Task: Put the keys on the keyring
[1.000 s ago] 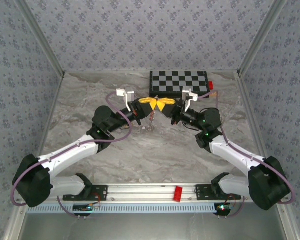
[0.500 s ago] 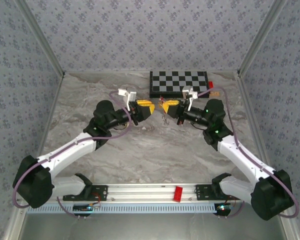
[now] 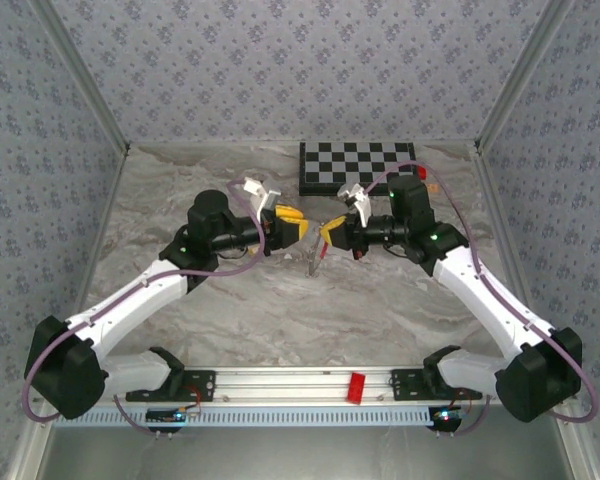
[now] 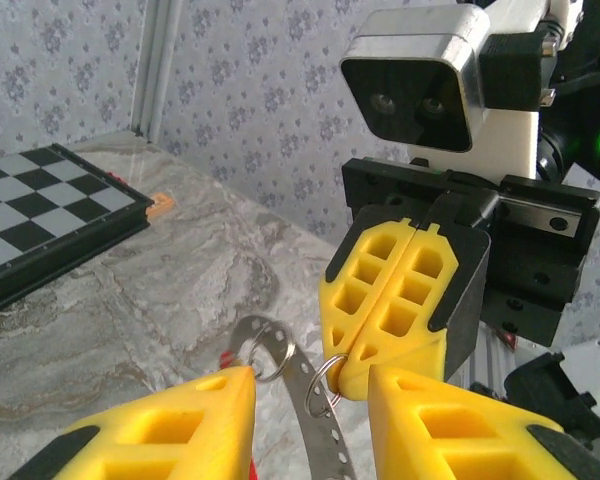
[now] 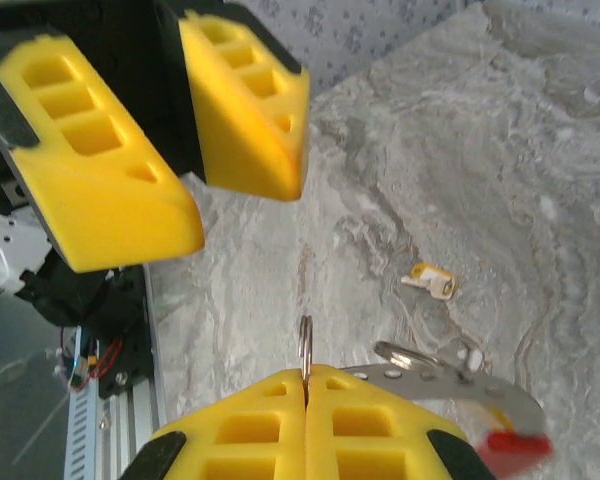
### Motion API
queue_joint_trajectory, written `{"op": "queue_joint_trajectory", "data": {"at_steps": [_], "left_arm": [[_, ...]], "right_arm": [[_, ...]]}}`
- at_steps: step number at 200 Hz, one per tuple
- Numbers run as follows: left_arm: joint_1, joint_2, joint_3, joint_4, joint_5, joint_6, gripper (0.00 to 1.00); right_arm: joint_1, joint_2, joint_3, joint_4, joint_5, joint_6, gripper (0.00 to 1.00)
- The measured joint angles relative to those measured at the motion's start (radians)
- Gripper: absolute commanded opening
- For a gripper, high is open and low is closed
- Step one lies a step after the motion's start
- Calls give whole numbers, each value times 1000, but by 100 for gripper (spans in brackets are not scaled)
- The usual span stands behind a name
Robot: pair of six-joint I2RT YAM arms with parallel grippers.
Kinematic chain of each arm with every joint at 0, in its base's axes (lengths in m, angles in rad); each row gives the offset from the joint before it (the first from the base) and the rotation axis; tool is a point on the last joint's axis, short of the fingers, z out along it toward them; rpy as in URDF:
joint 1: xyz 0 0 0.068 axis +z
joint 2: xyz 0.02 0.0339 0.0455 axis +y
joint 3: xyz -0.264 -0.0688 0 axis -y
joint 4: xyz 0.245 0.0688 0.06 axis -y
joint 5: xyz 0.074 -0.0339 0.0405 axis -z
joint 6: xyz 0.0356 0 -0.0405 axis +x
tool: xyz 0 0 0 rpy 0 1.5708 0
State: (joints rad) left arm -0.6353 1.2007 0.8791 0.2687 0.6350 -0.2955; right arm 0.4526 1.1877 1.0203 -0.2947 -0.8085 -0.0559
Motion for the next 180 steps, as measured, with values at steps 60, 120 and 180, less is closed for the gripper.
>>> {"op": "queue_joint_trajectory", "data": {"at_steps": [60,120,180], "left_arm": [[0,46,43,-54,93,41,35],[-2,106,58,-82,145,45,33],[-16,113,65,-90,176,58,8]], "right_arm": [[6,2,0,-39,-27,-39,0],[6,2,0,-31,-53,-39,0],[8,2,0,-13,-68,-38,0]]}}
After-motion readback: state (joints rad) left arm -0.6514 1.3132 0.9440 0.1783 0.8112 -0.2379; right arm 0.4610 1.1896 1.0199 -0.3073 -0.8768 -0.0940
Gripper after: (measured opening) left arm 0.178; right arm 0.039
